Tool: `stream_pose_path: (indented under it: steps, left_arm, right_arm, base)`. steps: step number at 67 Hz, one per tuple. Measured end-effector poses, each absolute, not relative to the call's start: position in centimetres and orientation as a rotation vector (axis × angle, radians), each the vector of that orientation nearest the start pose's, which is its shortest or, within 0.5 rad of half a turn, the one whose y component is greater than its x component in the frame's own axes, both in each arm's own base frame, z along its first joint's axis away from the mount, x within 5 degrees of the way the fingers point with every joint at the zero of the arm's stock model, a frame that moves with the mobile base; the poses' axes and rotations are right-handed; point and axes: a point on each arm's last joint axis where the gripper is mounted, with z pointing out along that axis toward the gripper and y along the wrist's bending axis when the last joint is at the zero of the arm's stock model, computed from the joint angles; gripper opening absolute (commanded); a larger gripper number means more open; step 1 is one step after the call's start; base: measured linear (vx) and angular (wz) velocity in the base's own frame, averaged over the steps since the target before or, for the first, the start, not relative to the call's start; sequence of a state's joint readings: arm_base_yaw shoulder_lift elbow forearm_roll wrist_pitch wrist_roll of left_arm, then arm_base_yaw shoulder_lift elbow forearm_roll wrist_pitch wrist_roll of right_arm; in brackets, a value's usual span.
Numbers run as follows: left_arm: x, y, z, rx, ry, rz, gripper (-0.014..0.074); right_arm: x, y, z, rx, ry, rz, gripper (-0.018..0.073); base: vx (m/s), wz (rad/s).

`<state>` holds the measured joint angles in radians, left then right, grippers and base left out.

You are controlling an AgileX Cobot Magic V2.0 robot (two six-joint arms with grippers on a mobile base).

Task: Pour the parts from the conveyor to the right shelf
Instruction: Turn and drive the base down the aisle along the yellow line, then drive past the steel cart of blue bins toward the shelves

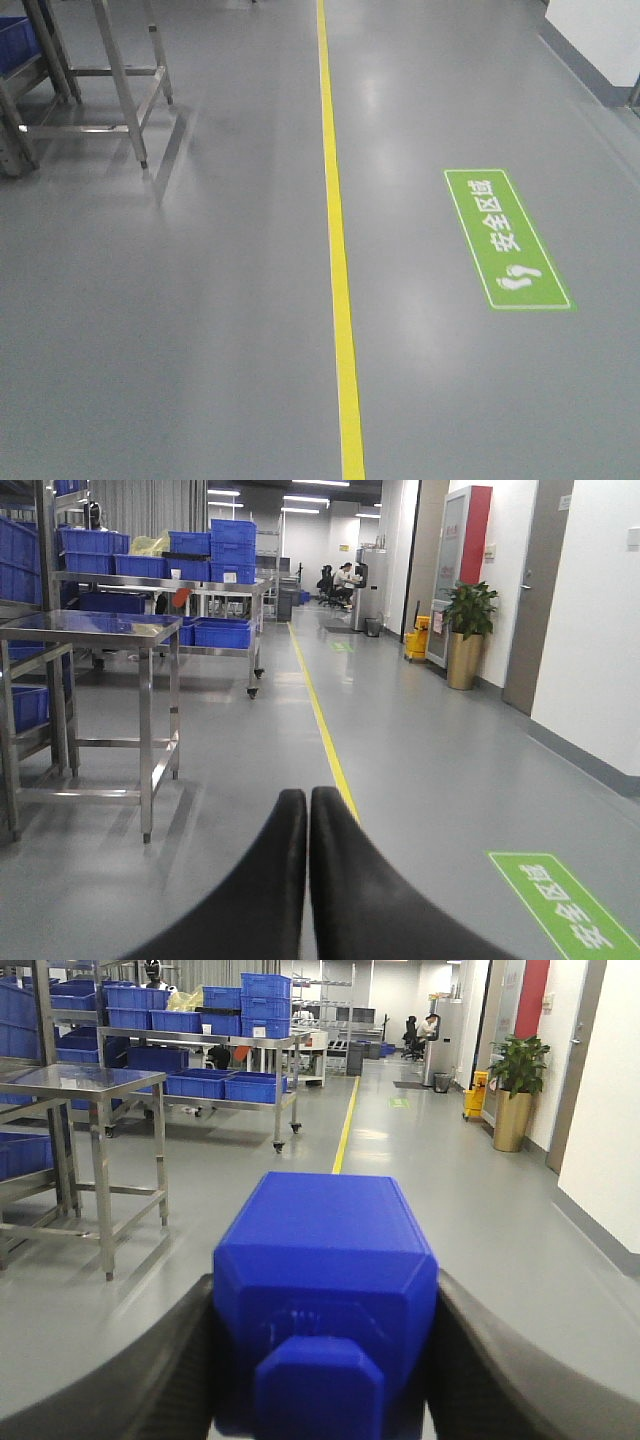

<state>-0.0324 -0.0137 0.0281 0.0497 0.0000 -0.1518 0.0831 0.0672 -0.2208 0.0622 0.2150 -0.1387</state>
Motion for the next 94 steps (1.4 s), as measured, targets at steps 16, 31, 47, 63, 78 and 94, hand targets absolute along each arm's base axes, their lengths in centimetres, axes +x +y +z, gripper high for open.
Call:
stream_pose_path:
  steps: [16, 31, 47, 63, 78, 94]
  left_arm:
    - [5.63, -0.18, 20.44, -0.052, 1.498, -0.108, -0.0006]
    - [5.63, -0.18, 20.45, -0.052, 1.497, -0.108, -0.0006]
    - [5.63, -0.18, 20.45, -0.052, 1.497, -0.108, -0.0006]
    - [5.63, -0.18, 20.45, -0.052, 1.497, -0.108, -0.0006]
    - [5.63, -0.18, 20.45, -0.052, 1.497, -0.108, -0.0006]
    - [5.63, -0.18, 20.45, -0.052, 1.497, -0.108, -0.0006]
  right_arm:
    - [4.98, 0.54, 26.40, -0.135, 1.538, 0.014, -0.0004]
    - [4.98, 0.54, 26.40, -0.135, 1.538, 0.014, -0.0004]
    - [4.98, 0.54, 26.36, -0.135, 1.542, 0.015, -0.0004]
    - [4.98, 0.54, 26.34, -0.135, 1.544, 0.015, -0.0004]
    - [4.98, 0.54, 26.34, -0.135, 1.544, 0.015, -0.0004]
    - [4.98, 0.54, 26.33, -0.136, 1.545, 0.015, -0.0004]
  base:
    - [0.77, 0.01]
    - [0.79, 0.03]
    - [0.78, 0.02]
    - [0.80, -0.02]
    - [0.81, 0.00]
    - [0.81, 0.01]
